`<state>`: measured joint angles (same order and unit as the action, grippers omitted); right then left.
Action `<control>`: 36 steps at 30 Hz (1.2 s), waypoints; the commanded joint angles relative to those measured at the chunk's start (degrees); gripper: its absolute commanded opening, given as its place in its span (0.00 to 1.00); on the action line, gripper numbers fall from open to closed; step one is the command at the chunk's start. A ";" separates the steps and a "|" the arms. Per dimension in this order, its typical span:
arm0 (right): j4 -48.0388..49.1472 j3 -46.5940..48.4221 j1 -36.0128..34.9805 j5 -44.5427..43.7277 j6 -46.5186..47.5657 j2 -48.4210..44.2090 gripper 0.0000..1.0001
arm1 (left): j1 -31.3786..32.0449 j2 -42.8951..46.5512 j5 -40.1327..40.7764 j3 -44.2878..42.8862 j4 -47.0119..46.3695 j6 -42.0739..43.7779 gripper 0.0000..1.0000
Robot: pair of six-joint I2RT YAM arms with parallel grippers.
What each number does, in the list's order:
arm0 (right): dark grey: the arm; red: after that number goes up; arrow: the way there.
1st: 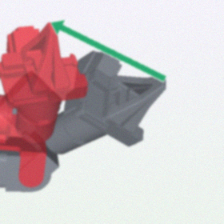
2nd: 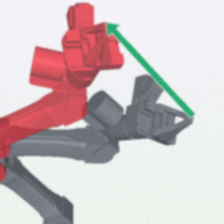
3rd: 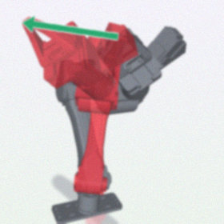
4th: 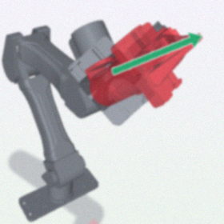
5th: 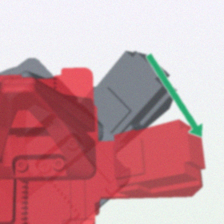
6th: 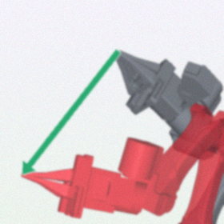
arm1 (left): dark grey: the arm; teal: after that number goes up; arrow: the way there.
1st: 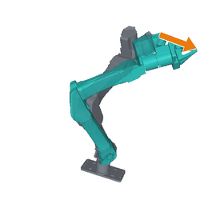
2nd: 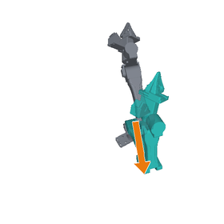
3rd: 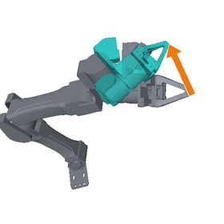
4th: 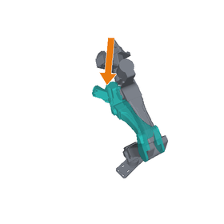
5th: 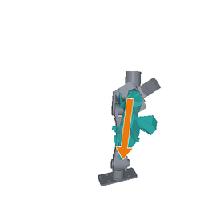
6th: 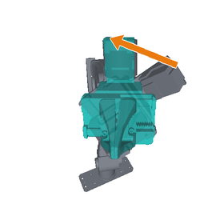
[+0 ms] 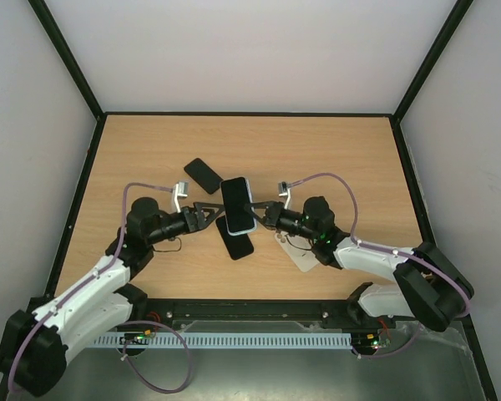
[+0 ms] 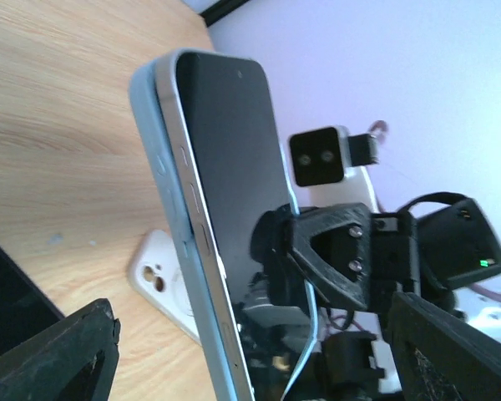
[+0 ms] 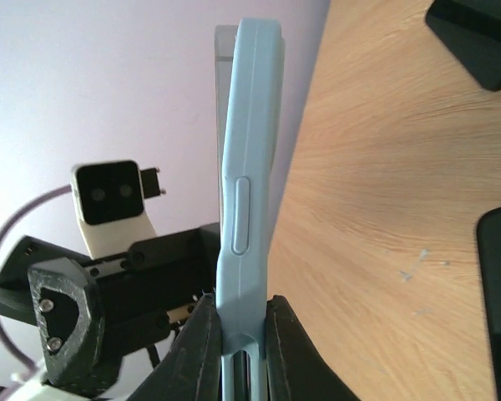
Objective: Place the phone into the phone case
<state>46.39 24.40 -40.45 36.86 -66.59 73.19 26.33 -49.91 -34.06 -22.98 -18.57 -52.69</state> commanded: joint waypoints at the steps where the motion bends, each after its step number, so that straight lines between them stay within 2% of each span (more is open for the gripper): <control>1: 11.93 -0.59 -2.78 -3.51 -6.20 -1.95 0.04 | 0.12 5.38 -4.13 3.69 -6.14 -7.89 0.87; 5: 16.05 -0.17 -4.37 -4.98 -9.13 -2.55 0.04 | 0.35 7.17 -4.39 4.99 -7.86 -9.12 0.80; 10: 16.31 0.55 -4.76 -5.96 -9.83 -2.89 0.05 | 1.02 6.71 -5.54 6.99 -12.71 -12.20 0.66; 16: 16.98 0.44 -5.13 -6.43 -10.49 -2.60 0.05 | 1.86 6.33 -5.97 7.97 -17.67 -15.01 0.41; 18: 17.22 0.37 -5.19 -6.79 -10.76 -2.48 0.05 | 2.02 6.03 -5.92 7.96 -17.73 -14.87 0.40; 22: 18.03 0.71 -5.27 -6.73 -11.11 -1.79 0.06 | 2.13 4.95 -5.76 8.31 -18.18 -14.99 0.50; 25: 18.28 0.91 -5.38 -6.51 -11.27 -1.28 0.06 | 2.36 4.05 -5.86 8.48 -19.66 -15.59 0.51; 32: 18.23 0.61 -5.39 -5.82 -10.61 -0.74 0.08 | 2.68 3.26 -6.10 8.39 -20.58 -15.25 0.24; 36: 17.64 -0.56 -5.34 -5.54 -9.72 -0.85 0.13 | 2.68 2.65 -6.80 8.39 -20.79 -14.52 0.13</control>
<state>57.76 23.81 -45.41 30.92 -77.17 72.88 28.71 -46.65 -39.53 -14.92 -37.34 -68.53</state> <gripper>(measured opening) 0.110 0.184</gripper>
